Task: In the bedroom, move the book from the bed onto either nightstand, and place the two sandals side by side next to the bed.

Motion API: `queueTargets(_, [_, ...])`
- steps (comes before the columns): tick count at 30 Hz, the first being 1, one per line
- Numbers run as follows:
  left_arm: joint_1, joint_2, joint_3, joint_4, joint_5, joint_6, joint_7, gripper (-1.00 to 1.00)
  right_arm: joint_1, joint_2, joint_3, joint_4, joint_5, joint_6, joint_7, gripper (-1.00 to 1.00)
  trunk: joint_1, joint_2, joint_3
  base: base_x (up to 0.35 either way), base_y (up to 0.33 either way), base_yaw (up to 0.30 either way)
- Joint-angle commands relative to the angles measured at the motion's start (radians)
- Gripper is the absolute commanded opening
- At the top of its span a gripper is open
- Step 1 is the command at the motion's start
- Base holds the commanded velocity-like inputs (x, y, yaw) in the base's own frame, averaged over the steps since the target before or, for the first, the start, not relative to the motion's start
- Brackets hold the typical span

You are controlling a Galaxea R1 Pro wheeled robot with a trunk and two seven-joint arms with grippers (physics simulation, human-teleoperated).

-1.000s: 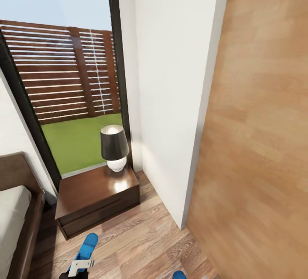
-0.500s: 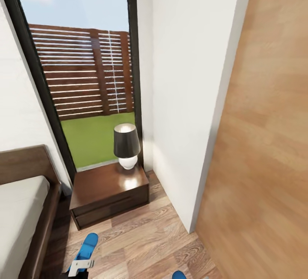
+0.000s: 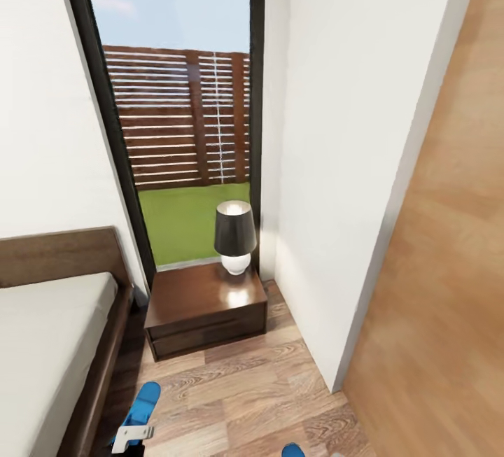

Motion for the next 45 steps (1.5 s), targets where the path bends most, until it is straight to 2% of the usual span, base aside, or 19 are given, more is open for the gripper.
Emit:
queueTargets(1, [-0.001, 0.000, -0.005, 0.001, 0.003, -0.003, 0.004, -1.00, -0.001, 0.000, -0.001, 0.001, 0.001, -0.004, 0.003, -1.00, 0.000, -0.001, -0.002, 0.018, -0.019, 0.291])
queueTargets(12, [-0.001, 0.001, -0.006, 0.001, 0.002, -0.004, 0.004, -1.00, -0.001, 0.000, -0.001, 0.002, 0.001, -0.004, 0.003, -1.00, 0.000, -0.001, -0.002, 0.080, -0.120, 0.280])
queueTargets(27, [-0.001, 0.000, -0.006, 0.002, 0.002, -0.004, 0.004, -1.00, -0.001, 0.000, -0.001, 0.001, 0.001, -0.005, 0.003, -1.00, 0.000, -0.001, -0.002, 0.033, -0.084, 0.055])
queueTargets(38, [-0.001, -0.001, -0.006, 0.002, 0.002, -0.004, 0.004, -1.00, 0.003, 0.000, 0.000, 0.002, 0.002, -0.005, 0.003, -1.00, 0.000, -0.001, -0.002, 0.032, -0.101, 0.186])
queueTargets(45, [0.041, -0.005, -0.007, 0.003, 0.002, 0.000, 0.004, -1.00, 0.006, -0.005, -0.002, 0.002, 0.001, -0.005, 0.003, -1.00, 0.000, -0.001, -0.002, 0.002, -0.005, 0.220])
